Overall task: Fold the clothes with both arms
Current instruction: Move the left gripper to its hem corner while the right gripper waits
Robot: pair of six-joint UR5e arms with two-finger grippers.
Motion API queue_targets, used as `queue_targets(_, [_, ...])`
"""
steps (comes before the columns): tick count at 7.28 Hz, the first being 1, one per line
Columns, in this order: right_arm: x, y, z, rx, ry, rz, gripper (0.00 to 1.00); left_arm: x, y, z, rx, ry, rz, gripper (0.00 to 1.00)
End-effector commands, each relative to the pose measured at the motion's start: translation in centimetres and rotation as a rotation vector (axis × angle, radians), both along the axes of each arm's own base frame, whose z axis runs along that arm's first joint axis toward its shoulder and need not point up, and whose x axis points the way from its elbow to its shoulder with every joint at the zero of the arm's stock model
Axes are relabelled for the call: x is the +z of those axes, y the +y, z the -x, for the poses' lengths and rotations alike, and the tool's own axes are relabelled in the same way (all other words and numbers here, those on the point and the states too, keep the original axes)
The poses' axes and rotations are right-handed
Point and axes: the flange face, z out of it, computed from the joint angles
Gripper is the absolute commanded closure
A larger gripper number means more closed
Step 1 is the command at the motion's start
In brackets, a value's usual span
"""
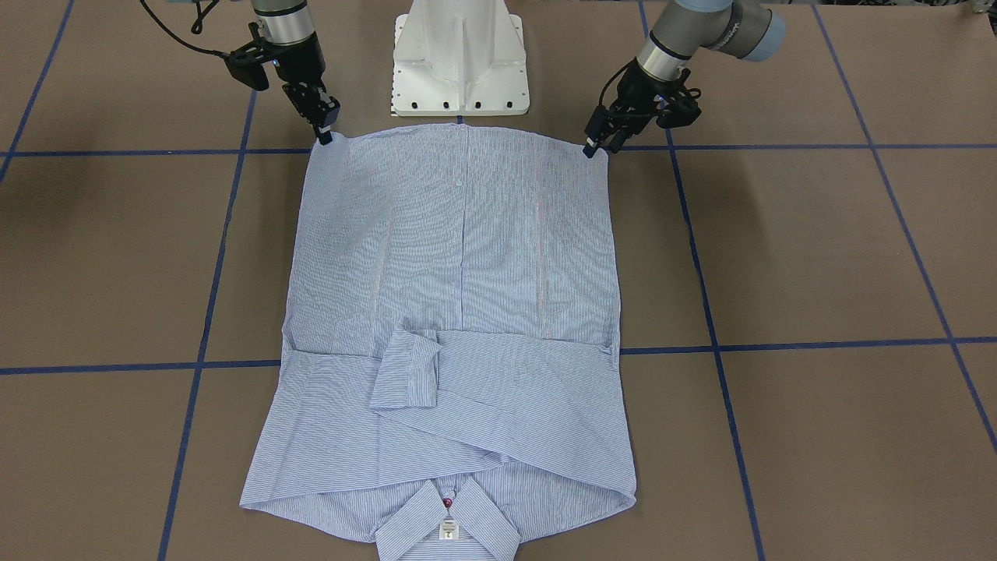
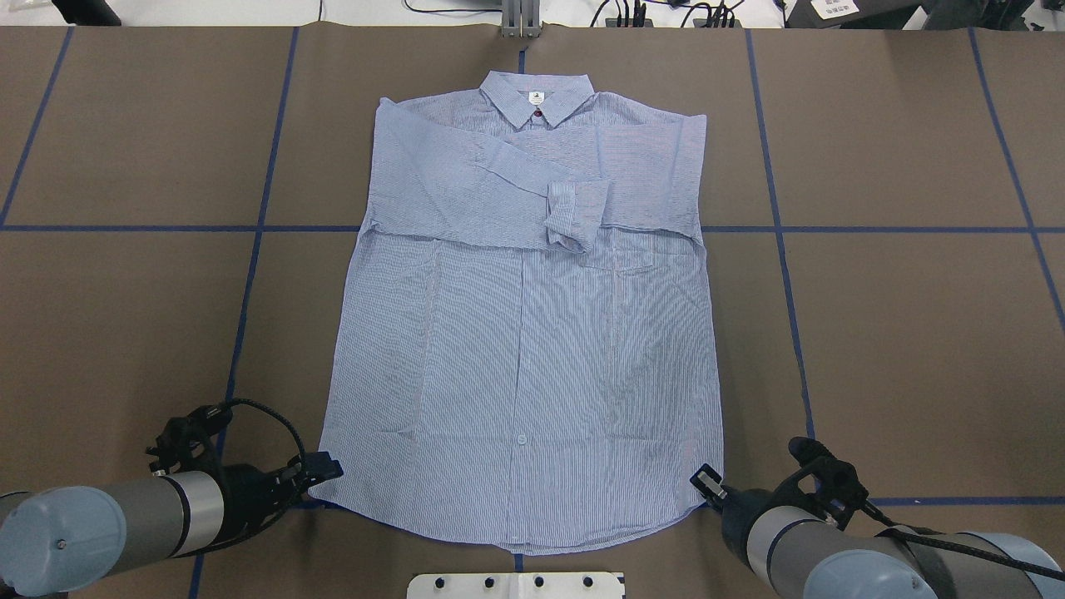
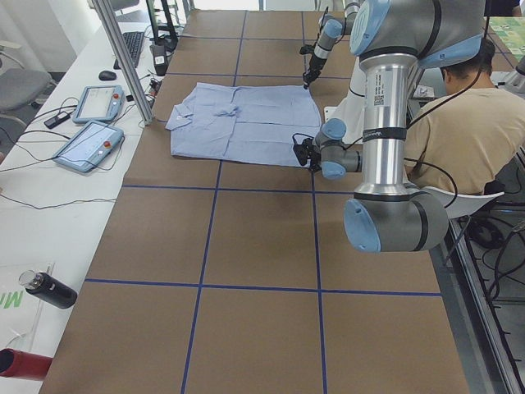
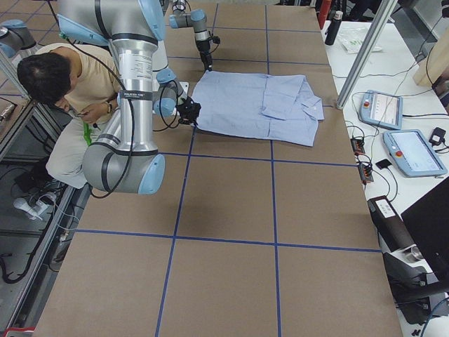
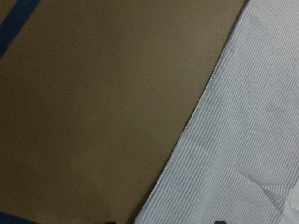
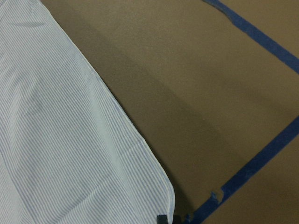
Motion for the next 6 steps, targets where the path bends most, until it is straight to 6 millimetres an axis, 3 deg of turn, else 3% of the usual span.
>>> queue_targets(1, [-0.05,0.01,-0.01,-0.001,-0.002,0.001,1.00,0.09,0.22,-0.09,0.003,-0.001,0.004,0.49])
queue_targets(2, [-0.05,0.00,-0.02,0.000,-0.002,0.000,1.00,0.09,0.16,-0.06,0.002,-0.001,0.004,0.51])
queue_targets(3, [-0.12,0.00,-0.05,0.000,-0.004,0.000,1.00,0.17,0.16,-0.02,0.002,-0.002,0.004,0.61])
queue_targets(5, [-0.05,-0.05,-0.10,0.000,-0.002,0.001,1.00,0.09,0.10,0.10,0.000,-0.001,0.004,1.00])
queue_targets(6, [-0.03,-0.05,-0.10,0.000,-0.001,0.001,1.00,-0.15,0.04,0.28,-0.003,0.003,0.003,1.00])
